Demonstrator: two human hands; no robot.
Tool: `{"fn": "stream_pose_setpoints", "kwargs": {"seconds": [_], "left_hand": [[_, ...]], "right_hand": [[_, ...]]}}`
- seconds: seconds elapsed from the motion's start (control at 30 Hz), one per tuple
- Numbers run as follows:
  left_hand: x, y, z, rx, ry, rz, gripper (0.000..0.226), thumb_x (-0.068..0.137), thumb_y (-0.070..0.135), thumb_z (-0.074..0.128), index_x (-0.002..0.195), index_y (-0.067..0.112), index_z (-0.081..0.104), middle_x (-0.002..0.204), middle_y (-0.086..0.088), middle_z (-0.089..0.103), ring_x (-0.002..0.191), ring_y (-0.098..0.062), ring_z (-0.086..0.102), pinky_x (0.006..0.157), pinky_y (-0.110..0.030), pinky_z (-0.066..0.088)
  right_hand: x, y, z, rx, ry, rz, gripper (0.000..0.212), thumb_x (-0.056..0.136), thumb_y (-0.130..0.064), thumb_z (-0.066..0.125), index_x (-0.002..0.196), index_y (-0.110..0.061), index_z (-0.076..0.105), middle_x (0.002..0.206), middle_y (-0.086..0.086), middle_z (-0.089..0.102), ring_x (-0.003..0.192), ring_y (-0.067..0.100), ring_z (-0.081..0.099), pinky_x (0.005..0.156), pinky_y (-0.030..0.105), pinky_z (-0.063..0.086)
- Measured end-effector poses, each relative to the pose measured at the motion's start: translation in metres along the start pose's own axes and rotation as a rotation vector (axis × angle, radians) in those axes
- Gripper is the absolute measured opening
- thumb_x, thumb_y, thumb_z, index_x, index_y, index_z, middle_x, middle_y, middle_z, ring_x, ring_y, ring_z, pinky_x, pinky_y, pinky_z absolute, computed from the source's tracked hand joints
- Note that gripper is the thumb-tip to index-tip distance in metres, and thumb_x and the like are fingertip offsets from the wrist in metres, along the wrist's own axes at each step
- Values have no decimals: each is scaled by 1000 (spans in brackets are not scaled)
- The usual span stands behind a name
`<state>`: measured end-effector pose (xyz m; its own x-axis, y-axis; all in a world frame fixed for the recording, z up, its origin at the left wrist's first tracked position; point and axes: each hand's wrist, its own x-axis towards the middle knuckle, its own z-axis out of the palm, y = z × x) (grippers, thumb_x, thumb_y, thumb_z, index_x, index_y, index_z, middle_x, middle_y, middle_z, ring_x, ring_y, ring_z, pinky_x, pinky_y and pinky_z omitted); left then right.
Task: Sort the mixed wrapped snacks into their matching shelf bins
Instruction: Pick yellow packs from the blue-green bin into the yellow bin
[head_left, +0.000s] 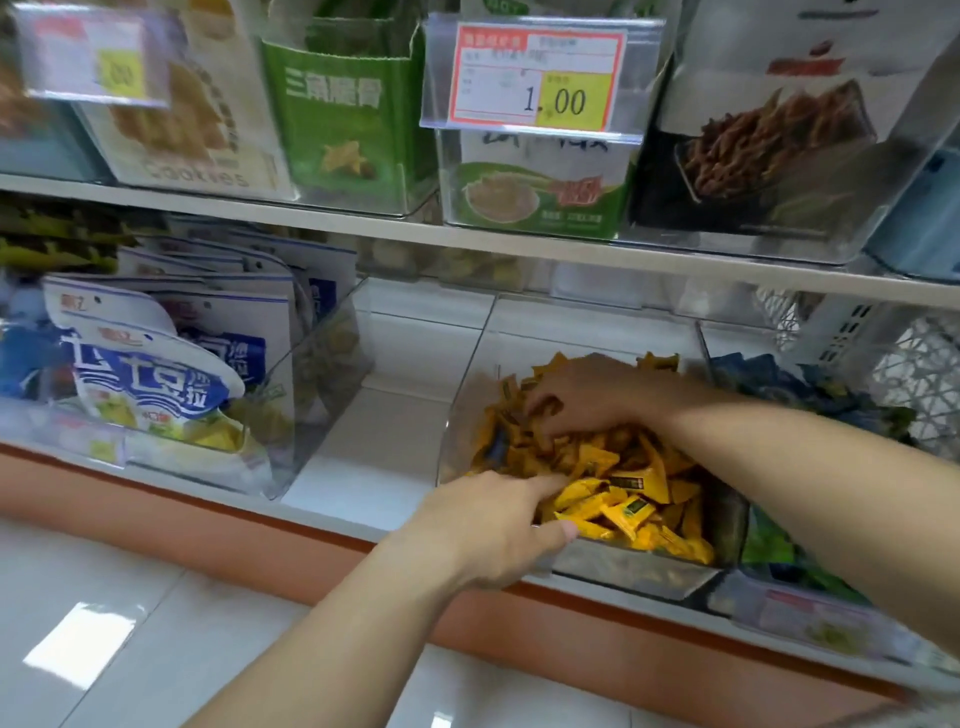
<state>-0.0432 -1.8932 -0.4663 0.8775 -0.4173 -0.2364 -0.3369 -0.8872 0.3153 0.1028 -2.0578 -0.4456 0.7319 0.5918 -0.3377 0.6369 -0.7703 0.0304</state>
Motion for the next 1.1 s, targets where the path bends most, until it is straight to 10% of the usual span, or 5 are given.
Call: {"fn": "stream_pose_setpoints", "kwargs": {"seconds": [0.27, 0.57, 0.83, 1.1], "left_hand": [[-15, -4, -5, 19, 131, 22, 54, 94, 60, 48, 145, 45, 38, 136, 7, 57, 123, -22, 53, 92, -41, 52], [-34, -46, -28, -322, 698, -161, 19, 84, 37, 72, 98, 43, 60, 93, 19, 62, 78, 2, 59, 74, -29, 54], [-25, -60, -22, -435, 476, -286, 24, 89, 39, 66, 112, 33, 66, 96, 20, 67, 87, -4, 64, 83, -36, 56], [-23, -53, -33, -472, 698, -228, 25, 89, 32, 68, 114, 32, 67, 101, 22, 65, 87, 6, 60, 76, -13, 46]], "right_hand": [[7, -8, -14, 26, 344, -25, 23, 89, -45, 62, 104, -31, 72, 107, -5, 65, 101, 19, 59, 76, 34, 44], [46, -36, 14, 165, 42, 112, 54, 72, -57, 78, 111, -22, 66, 102, -2, 68, 91, 18, 62, 77, 33, 52], [54, -46, 19, 358, 60, 221, 49, 67, -47, 86, 103, -19, 71, 99, -1, 70, 94, 18, 63, 86, 42, 53], [-7, -24, -11, 666, 487, 131, 5, 91, -31, 68, 95, -30, 65, 92, -12, 61, 91, 14, 60, 74, 28, 44]]}}
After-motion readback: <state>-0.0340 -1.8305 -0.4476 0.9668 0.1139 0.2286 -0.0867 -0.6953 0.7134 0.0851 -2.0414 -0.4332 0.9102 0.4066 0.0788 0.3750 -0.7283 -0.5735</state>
